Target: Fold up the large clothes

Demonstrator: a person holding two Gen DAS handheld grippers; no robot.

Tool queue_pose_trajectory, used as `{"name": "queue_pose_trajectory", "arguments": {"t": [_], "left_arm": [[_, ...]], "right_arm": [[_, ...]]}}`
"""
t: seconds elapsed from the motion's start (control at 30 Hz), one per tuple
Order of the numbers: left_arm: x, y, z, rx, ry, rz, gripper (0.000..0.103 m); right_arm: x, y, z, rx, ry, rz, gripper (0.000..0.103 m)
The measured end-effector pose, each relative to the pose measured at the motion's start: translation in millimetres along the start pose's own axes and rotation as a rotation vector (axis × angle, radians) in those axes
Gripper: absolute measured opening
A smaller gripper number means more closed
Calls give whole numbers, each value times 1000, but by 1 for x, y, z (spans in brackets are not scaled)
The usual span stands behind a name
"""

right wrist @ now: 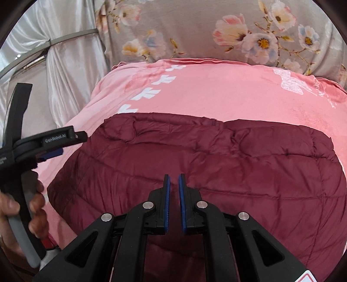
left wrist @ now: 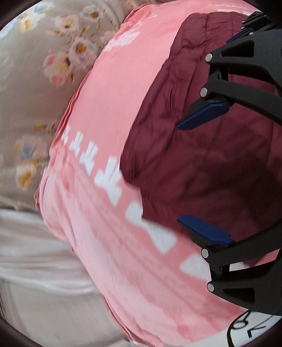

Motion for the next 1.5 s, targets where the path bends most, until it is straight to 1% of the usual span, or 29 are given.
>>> {"name": "queue_pose_trajectory", "arguments": {"t": [0.03,0.17,0.43,0.53,0.6,0.67,0.77,0.87,0.97,1.03,1.1,1.13,1.23,1.3,1.33,1.37,1.4,1.43,1.47,1.5], "left_arm": [[-2,2,-11,-18,-14,-4,78],[-1,8,-29,-60,-30,-13,78],[19,21,-42,-67,-43,-63,78],[25,27,-47,-42,-63,-93,82],[28,32,-51,-23,-82,-114,87],[31,37,-53,-5,-92,-131,91],[34,46,-54,38,-107,-172,92],[37,50,-55,80,-128,-200,92],[37,51,-53,115,-134,-207,92],[37,50,-51,149,-141,-215,90],[37,46,-47,193,-149,-228,82],[37,43,-45,213,-151,-232,81],[35,36,-42,245,-152,-236,72],[34,29,-41,263,-152,-238,59],[33,25,-40,268,-151,-235,56],[32,21,-39,269,-147,-230,47],[31,15,-38,266,-141,-221,36],[30,8,-37,266,-132,-211,30],[28,2,-36,270,-126,-203,20],[27,-5,-34,284,-122,-196,15]], "right_arm": [[2,3,-2,3,-5,-5,8],[10,20,-2,15,4,-32,8],[21,35,-9,79,-43,-42,8],[24,37,-11,98,-64,-36,8],[25,36,-11,106,-74,-30,8],[25,33,-9,96,-60,-20,8],[29,16,-6,61,-18,3,8],[38,-4,-7,44,-11,14,8],[49,-20,-9,26,-7,13,8],[56,-31,-12,12,-8,13,8],[62,-37,-16,-7,-1,10,8],[65,-39,-19,-15,-2,7,8],[75,-41,-28,-19,-28,-10,8],[82,-36,-29,-18,-34,-35,8],[84,-33,-28,-19,-30,-45,8],[86,-29,-27,-23,-23,-52,8],[88,-27,-25,-25,-18,-56,8],[89,-24,-24,-24,-17,-59,8],[91,-21,-25,-22,-23,-62,8],[93,-19,-25,-16,-33,-61,8]]}}
Point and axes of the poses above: each gripper's, at about its wrist camera, not at the fingertips, and y roughly the way its jaws point, z to its right, x to its underside, the point moved 2 cm from there along y, roughly the way its jaws point, and after that the axes turned 6 degrees about -x, right-handed, at the moved point
